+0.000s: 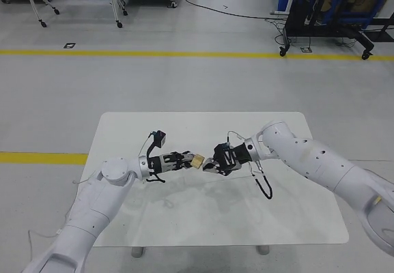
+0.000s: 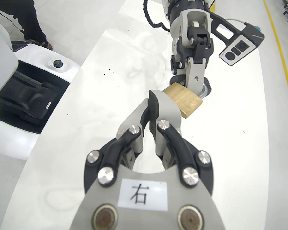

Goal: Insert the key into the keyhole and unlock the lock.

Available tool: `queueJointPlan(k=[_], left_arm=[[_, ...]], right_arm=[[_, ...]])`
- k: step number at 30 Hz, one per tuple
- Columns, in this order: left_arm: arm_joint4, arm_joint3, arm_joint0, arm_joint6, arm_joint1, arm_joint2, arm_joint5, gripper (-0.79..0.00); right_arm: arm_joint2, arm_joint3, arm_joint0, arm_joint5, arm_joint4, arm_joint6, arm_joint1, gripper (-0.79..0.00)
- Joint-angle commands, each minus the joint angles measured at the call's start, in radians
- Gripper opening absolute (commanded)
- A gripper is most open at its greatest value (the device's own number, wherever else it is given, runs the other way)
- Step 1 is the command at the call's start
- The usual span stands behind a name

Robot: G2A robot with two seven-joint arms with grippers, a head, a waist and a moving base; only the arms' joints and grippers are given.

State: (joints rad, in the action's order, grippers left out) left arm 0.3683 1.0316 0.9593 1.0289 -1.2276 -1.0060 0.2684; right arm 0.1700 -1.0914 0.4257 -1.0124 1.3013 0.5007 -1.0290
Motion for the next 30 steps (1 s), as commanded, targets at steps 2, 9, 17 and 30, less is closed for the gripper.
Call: queueJointPlan(k=[2,9,17,30], left_arm=[[-0.005,-0.001,-0.002,0.001,-0.001,0.003,-0.001,-0.785],[-0.011,-0.001,-0.002,-0.025,-0.003,0.005,-0.001,-0.785],[0.036,-0.005,0.002,-0.037,-0.006,-0.007,-0.014,-0.785],[0.072,-0.041,-0.019,0.070,-0.007,-0.009,0.002,-0.785]], right_arm=[[0.000,0.004,0.000,0.000,-0.002,-0.006,-0.005,-0.785],[0.000,0.011,-0.001,0.000,-0.015,-0.013,-0.012,-0.785],[0.034,-0.033,-0.014,0.071,0.099,0.088,0.041,-0.573],[0.191,-0.213,0.135,0.269,0.138,-0.023,0.173,-0.520]])
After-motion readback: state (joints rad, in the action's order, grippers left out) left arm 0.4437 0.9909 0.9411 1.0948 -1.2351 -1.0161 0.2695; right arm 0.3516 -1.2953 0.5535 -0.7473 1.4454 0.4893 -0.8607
